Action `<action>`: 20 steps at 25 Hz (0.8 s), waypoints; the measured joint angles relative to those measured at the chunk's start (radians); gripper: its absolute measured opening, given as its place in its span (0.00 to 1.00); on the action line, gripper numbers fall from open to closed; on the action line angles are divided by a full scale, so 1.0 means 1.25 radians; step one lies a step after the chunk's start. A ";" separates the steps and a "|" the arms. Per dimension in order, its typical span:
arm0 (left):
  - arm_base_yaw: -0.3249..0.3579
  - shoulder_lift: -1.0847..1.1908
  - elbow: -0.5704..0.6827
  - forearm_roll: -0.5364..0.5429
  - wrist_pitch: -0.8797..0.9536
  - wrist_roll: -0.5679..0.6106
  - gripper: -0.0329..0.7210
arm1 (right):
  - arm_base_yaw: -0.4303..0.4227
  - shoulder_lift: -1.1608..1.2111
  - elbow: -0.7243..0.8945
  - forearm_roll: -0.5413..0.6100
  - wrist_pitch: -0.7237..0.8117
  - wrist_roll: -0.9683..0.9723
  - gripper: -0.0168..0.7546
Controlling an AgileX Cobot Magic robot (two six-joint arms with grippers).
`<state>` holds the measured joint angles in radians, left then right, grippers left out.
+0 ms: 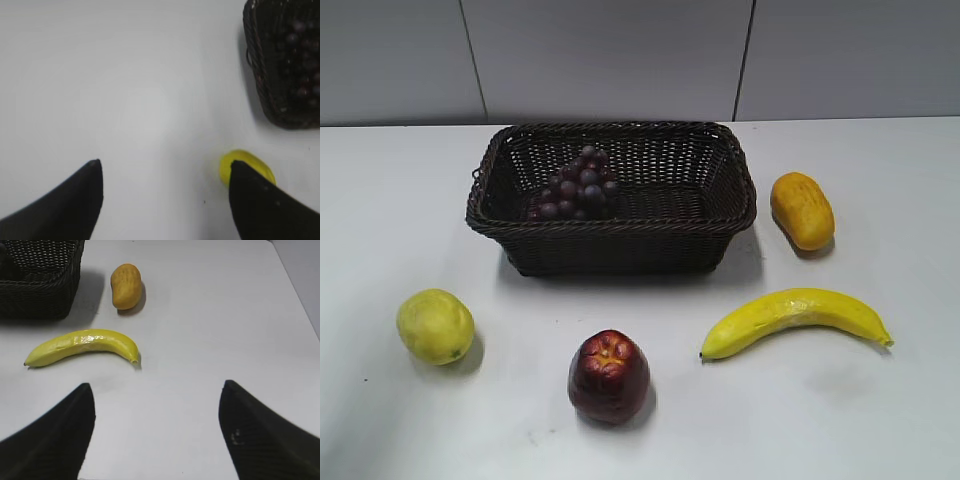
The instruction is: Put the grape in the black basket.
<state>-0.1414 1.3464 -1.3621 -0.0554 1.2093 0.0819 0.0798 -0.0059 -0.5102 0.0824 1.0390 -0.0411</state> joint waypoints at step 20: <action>0.000 -0.791 0.620 0.015 -0.123 -0.016 0.91 | 0.000 0.000 0.000 0.005 0.001 0.000 0.78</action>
<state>-0.1414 0.3573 -0.5876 -0.0372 1.0561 0.0623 0.0798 -0.0059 -0.5102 0.0886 1.0399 -0.0411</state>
